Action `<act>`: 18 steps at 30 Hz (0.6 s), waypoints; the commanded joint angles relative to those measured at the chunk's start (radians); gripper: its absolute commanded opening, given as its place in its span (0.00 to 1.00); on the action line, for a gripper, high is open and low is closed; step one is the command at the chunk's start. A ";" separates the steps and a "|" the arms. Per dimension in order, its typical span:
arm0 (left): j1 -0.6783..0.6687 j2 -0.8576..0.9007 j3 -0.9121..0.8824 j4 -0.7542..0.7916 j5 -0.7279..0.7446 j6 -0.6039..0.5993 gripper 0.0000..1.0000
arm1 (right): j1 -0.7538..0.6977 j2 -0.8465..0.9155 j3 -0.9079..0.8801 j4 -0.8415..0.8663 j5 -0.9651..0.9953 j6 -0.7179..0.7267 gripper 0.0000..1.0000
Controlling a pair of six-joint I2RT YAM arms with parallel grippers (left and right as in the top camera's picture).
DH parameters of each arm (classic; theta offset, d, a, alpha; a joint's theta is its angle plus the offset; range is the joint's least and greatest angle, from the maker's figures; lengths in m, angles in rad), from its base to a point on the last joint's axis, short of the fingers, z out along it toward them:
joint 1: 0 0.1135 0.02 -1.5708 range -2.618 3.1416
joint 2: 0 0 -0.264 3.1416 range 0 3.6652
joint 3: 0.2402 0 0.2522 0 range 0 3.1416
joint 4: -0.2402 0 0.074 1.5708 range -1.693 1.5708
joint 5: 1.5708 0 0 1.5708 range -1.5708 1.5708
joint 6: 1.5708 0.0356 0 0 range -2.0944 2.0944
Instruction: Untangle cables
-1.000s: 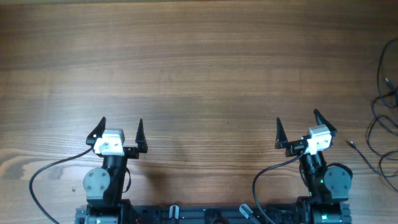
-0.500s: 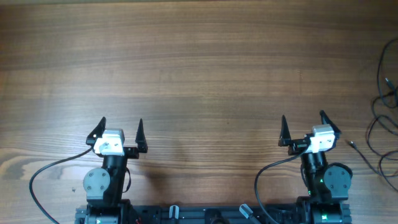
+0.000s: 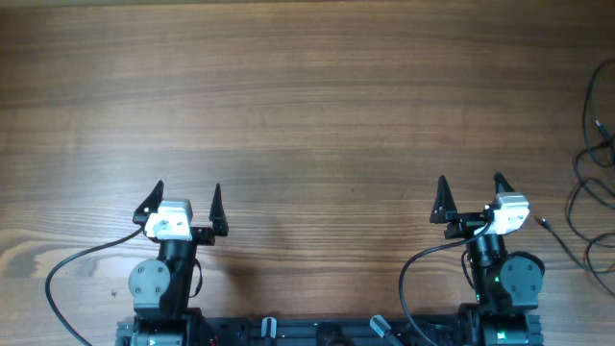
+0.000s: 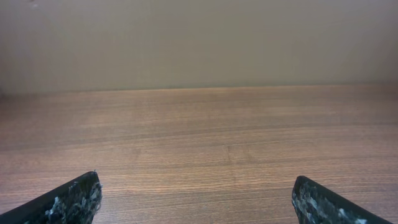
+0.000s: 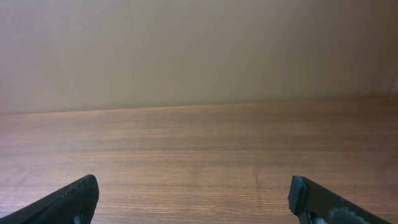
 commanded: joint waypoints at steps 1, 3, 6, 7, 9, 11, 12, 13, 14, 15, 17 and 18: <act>0.007 -0.007 -0.008 -0.001 -0.014 0.014 1.00 | -0.004 -0.018 -0.003 0.000 0.017 0.018 1.00; 0.007 -0.007 -0.008 -0.001 -0.014 0.014 1.00 | -0.005 -0.018 -0.003 0.000 0.017 0.018 1.00; 0.007 -0.007 -0.008 -0.001 -0.014 0.014 1.00 | -0.005 -0.018 -0.003 0.000 0.017 0.018 1.00; 0.007 -0.007 -0.008 -0.001 -0.014 0.014 1.00 | -0.005 -0.018 -0.003 0.000 0.017 0.018 1.00; 0.007 -0.007 -0.008 -0.001 -0.014 0.014 1.00 | -0.010 -0.018 -0.003 0.000 0.016 0.018 1.00; 0.007 -0.007 -0.008 -0.001 -0.014 0.014 1.00 | -0.011 -0.018 -0.003 0.000 0.016 0.018 1.00; 0.007 -0.007 -0.008 -0.001 -0.014 0.014 1.00 | -0.011 -0.018 -0.003 0.000 0.016 0.019 1.00; 0.007 -0.007 -0.008 -0.001 -0.014 0.014 1.00 | -0.011 -0.018 -0.003 0.000 0.016 0.018 1.00; 0.007 -0.007 -0.008 -0.001 -0.014 0.014 1.00 | -0.011 -0.018 -0.003 0.000 0.016 0.018 1.00; 0.007 -0.007 -0.008 -0.001 -0.014 0.014 1.00 | -0.011 -0.018 -0.003 0.001 0.016 0.018 1.00; 0.007 -0.007 -0.008 -0.001 -0.014 0.014 1.00 | -0.011 -0.018 -0.003 0.002 0.016 0.019 1.00; 0.007 -0.007 -0.008 -0.001 -0.014 0.014 1.00 | -0.011 -0.018 -0.003 0.001 0.016 0.019 1.00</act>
